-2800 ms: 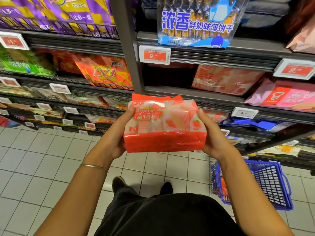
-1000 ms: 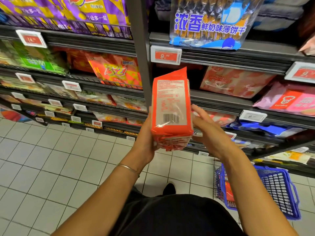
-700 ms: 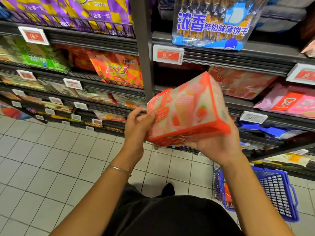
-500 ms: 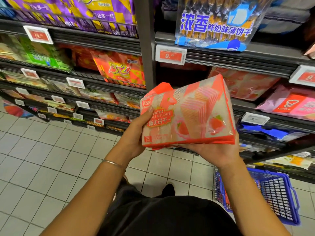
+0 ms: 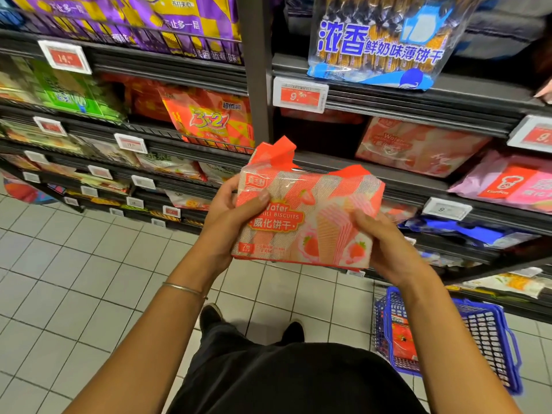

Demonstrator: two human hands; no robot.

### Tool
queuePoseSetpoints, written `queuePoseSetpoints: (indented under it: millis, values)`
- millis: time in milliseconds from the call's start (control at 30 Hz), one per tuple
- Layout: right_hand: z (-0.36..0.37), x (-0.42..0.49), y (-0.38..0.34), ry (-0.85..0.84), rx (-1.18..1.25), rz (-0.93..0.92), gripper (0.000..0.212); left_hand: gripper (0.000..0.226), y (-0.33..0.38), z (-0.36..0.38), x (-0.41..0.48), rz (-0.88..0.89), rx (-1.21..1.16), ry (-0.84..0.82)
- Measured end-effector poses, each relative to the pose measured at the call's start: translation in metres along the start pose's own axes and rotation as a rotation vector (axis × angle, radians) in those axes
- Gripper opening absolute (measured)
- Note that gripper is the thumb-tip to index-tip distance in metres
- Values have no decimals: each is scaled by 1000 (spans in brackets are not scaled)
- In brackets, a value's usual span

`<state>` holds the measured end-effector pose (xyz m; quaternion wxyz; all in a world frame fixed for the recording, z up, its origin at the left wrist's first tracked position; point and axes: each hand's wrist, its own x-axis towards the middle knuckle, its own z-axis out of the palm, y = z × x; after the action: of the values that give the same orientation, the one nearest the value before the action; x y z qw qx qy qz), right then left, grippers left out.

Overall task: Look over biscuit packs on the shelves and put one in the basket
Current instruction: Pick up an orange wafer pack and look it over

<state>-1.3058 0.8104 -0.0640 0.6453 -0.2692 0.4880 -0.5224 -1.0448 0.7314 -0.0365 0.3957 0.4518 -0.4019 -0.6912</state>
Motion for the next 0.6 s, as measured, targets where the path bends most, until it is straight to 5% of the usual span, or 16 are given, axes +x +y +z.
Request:
queuePoseSetpoints:
  millis: [67, 267, 400, 600]
  values:
    - [-3, 1, -2, 3, -2, -24, 61, 63, 1, -1, -1, -33, -9, -33]
    - [-4, 3, -8, 34, -2, -50, 85, 67, -7, 2, -3, -130, -35, -77]
    - [-6, 2, -6, 19, 37, -40, 65, 67, -10, 1, -2, -121, -19, -80]
    - [-4, 2, -2, 68, 20, -5, 70, 67, -10, -1, -2, -101, -3, -64]
